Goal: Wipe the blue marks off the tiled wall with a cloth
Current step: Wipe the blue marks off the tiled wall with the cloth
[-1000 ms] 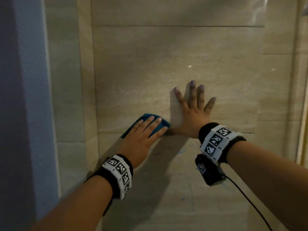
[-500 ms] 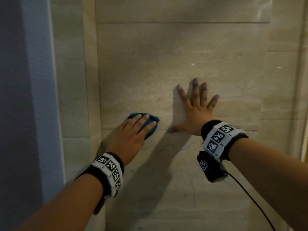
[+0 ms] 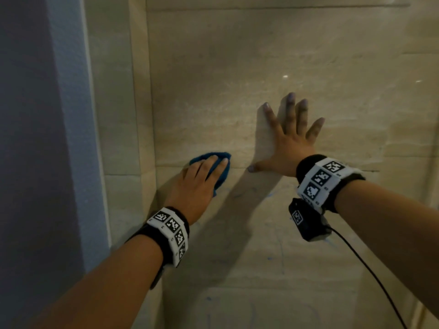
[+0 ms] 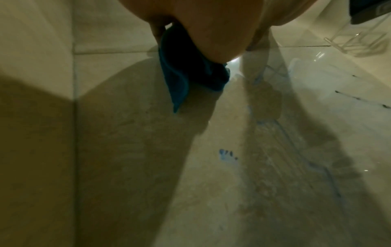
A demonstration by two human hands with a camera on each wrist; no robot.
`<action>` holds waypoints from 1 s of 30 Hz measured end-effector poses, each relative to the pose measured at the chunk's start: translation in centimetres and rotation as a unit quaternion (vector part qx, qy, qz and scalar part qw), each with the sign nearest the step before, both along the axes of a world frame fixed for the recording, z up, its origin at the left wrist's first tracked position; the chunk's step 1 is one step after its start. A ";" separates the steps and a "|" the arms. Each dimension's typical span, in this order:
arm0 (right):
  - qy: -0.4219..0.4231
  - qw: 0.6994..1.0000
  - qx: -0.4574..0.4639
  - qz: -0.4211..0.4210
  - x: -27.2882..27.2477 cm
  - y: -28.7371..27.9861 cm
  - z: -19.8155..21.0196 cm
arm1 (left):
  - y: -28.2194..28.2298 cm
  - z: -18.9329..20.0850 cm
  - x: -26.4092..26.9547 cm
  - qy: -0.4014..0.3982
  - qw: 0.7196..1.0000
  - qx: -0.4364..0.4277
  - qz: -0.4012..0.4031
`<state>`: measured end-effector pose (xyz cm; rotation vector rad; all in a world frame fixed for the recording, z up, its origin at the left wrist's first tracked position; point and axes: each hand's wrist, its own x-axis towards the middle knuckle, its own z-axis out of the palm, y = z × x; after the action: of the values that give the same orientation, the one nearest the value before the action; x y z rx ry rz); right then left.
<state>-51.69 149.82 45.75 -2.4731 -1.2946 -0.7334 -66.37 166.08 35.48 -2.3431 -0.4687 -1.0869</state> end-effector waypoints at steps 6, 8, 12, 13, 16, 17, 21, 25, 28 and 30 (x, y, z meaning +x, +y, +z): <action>-0.046 0.997 0.024 0.053 -0.8 -0.2 -3.5 | -0.2 1.7 -0.5 -0.067 0.991 -0.112 0.044; -0.069 0.996 0.013 0.056 -1.2 0.1 -5.8 | -0.7 0.9 0.0 -0.066 0.990 -0.119 0.041; -0.027 0.999 0.007 0.044 -1.7 0.9 -8.8 | -1.4 -2.0 0.6 -0.034 0.993 -0.109 0.038; -0.017 0.999 0.010 0.038 -1.7 1.1 -9.0 | -1.4 -2.7 0.6 -0.041 0.996 -0.075 0.027; -0.005 0.999 0.007 0.031 -1.6 1.4 -9.1 | -0.4 -5.1 0.7 -0.070 0.998 -0.003 0.001; -0.001 1.000 0.001 0.030 -1.6 1.6 -9.1 | -0.1 -5.7 0.6 -0.072 0.997 0.006 -0.005; 0.009 0.999 -0.012 0.028 -1.4 1.7 -9.1 | 0.4 -6.3 0.2 -0.068 0.997 0.017 -0.008; 0.020 0.999 -0.015 0.032 -1.5 1.8 -8.9 | 0.6 -5.2 0.2 -0.110 0.994 -0.026 0.008; 0.022 0.999 -0.020 0.035 -1.6 1.8 -8.9 | 0.8 -4.3 0.6 -0.150 0.986 -0.069 -0.005; 0.022 0.999 -0.017 0.035 -1.6 1.7 -9.0 | 0.7 -4.1 0.9 -0.161 0.983 -0.082 -0.008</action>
<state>-53.30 151.57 36.79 -2.4429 -1.3803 -0.6414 -65.46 166.78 31.41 -2.3179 -0.6810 -1.4962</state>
